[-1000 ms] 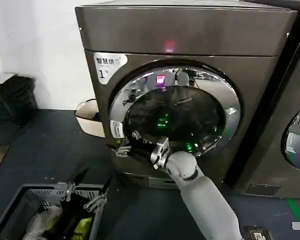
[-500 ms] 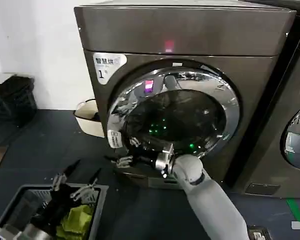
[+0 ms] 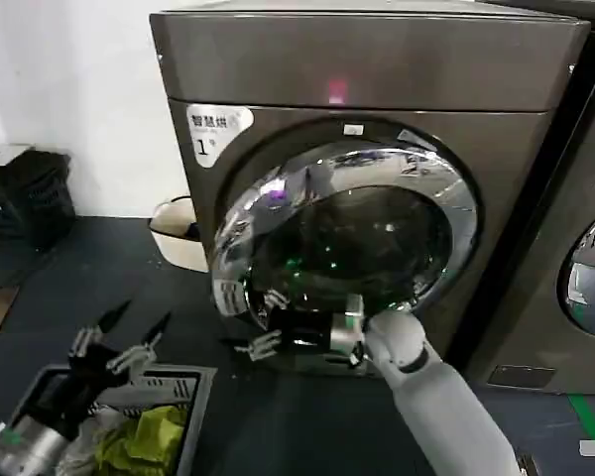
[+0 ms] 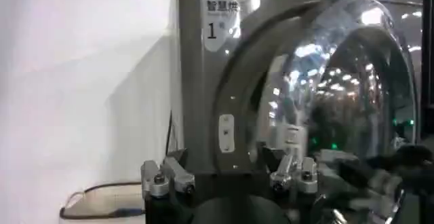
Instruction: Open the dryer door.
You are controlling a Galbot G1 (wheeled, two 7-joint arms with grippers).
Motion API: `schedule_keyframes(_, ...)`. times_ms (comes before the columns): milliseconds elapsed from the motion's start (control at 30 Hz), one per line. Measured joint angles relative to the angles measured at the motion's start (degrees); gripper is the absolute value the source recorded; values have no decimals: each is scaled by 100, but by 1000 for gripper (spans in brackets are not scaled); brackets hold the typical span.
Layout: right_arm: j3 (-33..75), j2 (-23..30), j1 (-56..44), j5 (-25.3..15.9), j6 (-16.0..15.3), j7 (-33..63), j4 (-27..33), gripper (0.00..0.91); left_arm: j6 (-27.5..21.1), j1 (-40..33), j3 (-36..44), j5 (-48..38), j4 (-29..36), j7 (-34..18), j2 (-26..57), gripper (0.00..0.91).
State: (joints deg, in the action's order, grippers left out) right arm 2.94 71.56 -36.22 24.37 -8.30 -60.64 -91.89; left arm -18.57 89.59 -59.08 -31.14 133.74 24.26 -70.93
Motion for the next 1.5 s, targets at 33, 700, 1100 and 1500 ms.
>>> schedule_keyframes(33, 6, -14, 1, 6, 0, -69, 13, 907, 2, -37, 3, -44, -43, -2, 71, 907)
schedule_keyframes(700, 415, -421, -378, 151, 201, -1506, -154, 907, -356, -1283, 845, -1454, -928, -479, 1458, 907)
schedule_keyframes(1100, 783, -812, -787, 333, 132, -2191, -409, 907, -237, -2145, 1748, -1805, -1465, -462, 2074, 907)
schedule_keyframes(1500, 1509, -1349, -1351, 653, 231, -2309, -626, 907, -257, -3227, 2883, -2174, -2054, -272, 2446, 907)
